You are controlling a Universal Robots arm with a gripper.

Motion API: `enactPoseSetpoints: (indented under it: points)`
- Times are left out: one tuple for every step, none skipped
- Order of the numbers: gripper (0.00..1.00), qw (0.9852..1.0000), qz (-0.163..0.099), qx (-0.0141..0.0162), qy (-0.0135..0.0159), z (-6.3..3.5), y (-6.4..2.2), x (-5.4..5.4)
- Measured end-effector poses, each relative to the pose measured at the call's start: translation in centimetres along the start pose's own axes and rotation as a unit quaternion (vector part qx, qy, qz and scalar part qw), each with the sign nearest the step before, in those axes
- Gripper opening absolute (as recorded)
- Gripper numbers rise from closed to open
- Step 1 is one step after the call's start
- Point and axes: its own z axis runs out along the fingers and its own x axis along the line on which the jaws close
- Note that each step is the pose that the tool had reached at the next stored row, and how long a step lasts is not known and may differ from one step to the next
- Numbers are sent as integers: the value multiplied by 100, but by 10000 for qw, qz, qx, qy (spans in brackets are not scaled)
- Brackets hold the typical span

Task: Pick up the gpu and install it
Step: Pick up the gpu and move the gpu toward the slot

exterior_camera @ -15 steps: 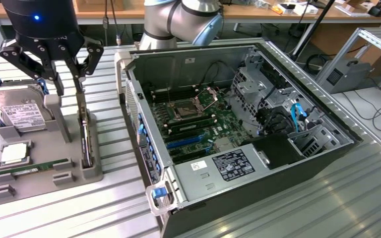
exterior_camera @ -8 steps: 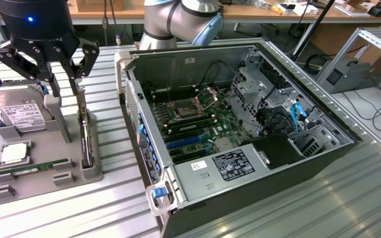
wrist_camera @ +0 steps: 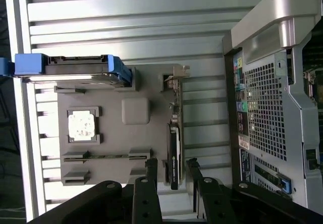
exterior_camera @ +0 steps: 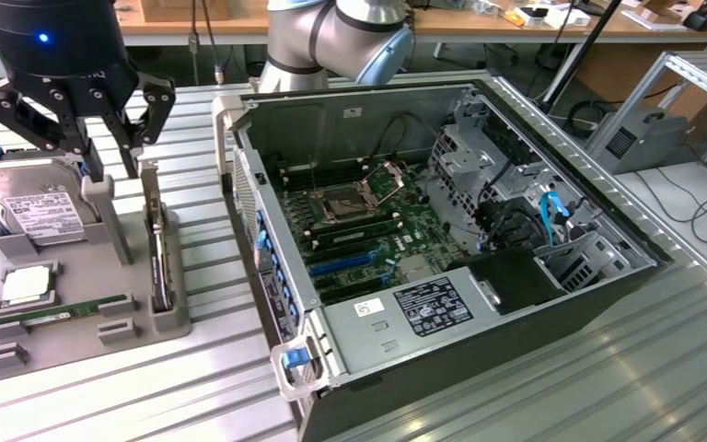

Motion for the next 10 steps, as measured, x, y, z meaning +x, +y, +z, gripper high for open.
enactPoseSetpoints:
  points:
    - [36,10000,0,0,0,1,-1,7]
    - [36,10000,-1,0,0,2,-1,11]
    - [36,10000,-1,0,0,3,-1,16]
    - [36,10000,0,0,0,5,-2,22]
    - [36,10000,-1,0,0,6,-2,25]
    - [36,10000,0,0,0,7,-3,29]
    - [36,10000,0,0,0,8,-3,32]
    - [36,10000,-1,0,0,9,-3,34]
    - [36,10000,0,0,0,11,-4,39]
    - [36,10000,0,0,0,13,-4,47]
